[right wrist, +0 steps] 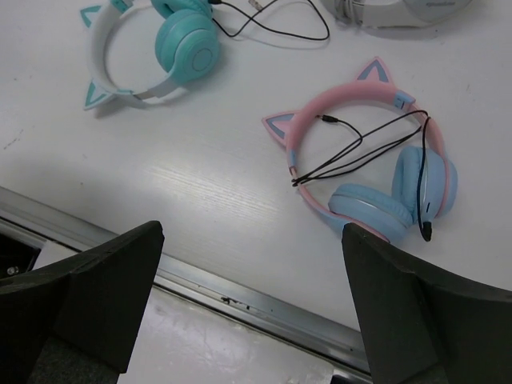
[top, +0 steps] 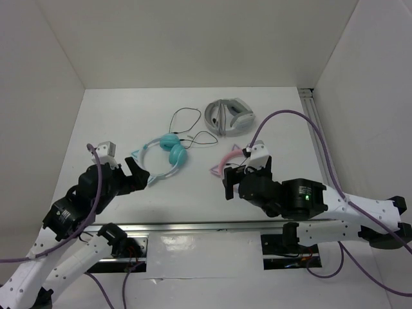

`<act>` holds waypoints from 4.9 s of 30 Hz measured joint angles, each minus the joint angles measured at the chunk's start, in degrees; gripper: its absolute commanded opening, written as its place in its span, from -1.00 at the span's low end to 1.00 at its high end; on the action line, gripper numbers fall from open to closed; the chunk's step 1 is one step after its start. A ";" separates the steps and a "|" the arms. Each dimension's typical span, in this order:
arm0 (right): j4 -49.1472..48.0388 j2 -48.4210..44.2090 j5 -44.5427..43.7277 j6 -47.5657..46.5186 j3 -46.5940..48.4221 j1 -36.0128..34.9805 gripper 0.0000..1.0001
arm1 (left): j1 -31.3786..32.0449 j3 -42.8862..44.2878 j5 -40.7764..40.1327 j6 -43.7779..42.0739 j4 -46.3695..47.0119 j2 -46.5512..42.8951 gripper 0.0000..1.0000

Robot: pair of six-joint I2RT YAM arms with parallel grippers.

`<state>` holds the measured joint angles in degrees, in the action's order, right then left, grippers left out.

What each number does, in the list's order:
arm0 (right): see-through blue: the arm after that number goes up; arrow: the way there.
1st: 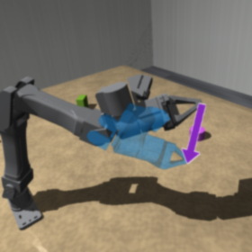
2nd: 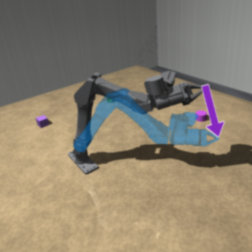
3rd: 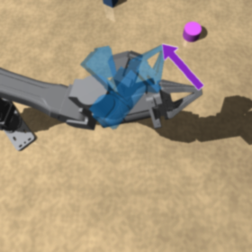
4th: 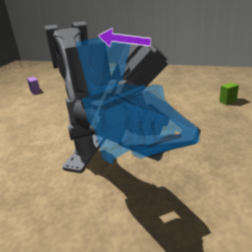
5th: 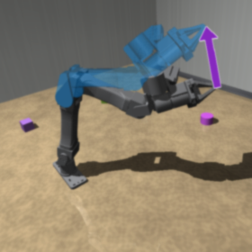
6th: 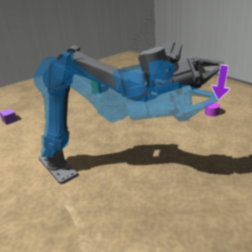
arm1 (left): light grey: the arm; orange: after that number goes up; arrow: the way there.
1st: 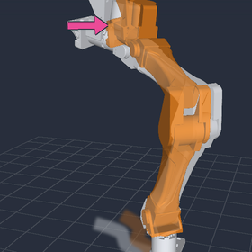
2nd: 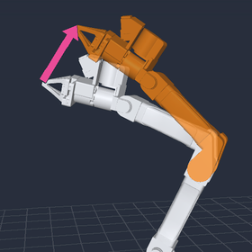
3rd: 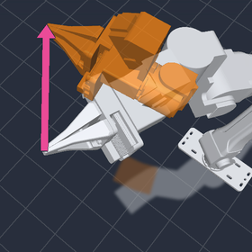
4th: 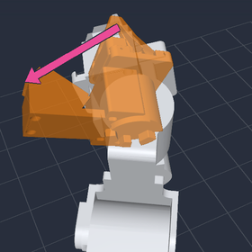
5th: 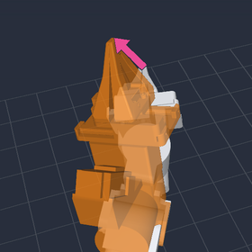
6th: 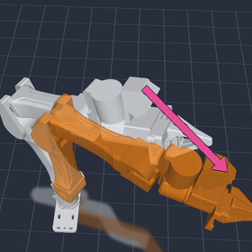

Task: Wrap the headphones

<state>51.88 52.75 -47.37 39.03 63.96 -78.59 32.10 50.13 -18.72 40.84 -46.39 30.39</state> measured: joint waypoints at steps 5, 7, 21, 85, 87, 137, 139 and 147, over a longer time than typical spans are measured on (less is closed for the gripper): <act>0.92 1.33 -0.22 0.37 0.13 -0.02 1.00 | 0.04 0.00 -0.28 0.15 0.00 -2.12 1.00; 1.14 1.33 -0.35 0.52 0.35 -0.02 1.00 | 0.04 0.00 -0.42 0.15 -0.02 -2.10 1.00; -0.81 6.67 -0.37 0.17 1.22 -0.02 1.00 | 0.00 -5.42 -2.49 12.70 3.52 23.19 1.00; -46.93 -6.29 17.22 -34.84 -15.76 -11.17 1.00 | -9.20 45.79 -7.76 -1.99 -26.75 17.35 -1.00; -50.84 -3.23 15.80 -37.81 -15.72 -11.32 1.00 | -9.38 49.05 -6.95 -3.04 -29.42 17.09 -1.00; -87.12 0.11 56.41 -30.03 -30.34 20.09 0.65 | -10.58 54.88 2.32 -1.38 -35.91 15.02 -1.00; -85.92 3.19 56.94 -31.15 -27.43 17.59 0.65 | -10.58 54.51 2.54 -1.40 -35.91 15.06 -1.00; -85.72 4.61 51.84 -33.99 -27.45 10.58 0.65 | -10.58 54.49 2.86 -1.40 -35.87 15.34 -1.00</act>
<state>-33.85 57.36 4.47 5.04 36.51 -68.01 21.52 104.62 -15.86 39.44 -82.26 45.74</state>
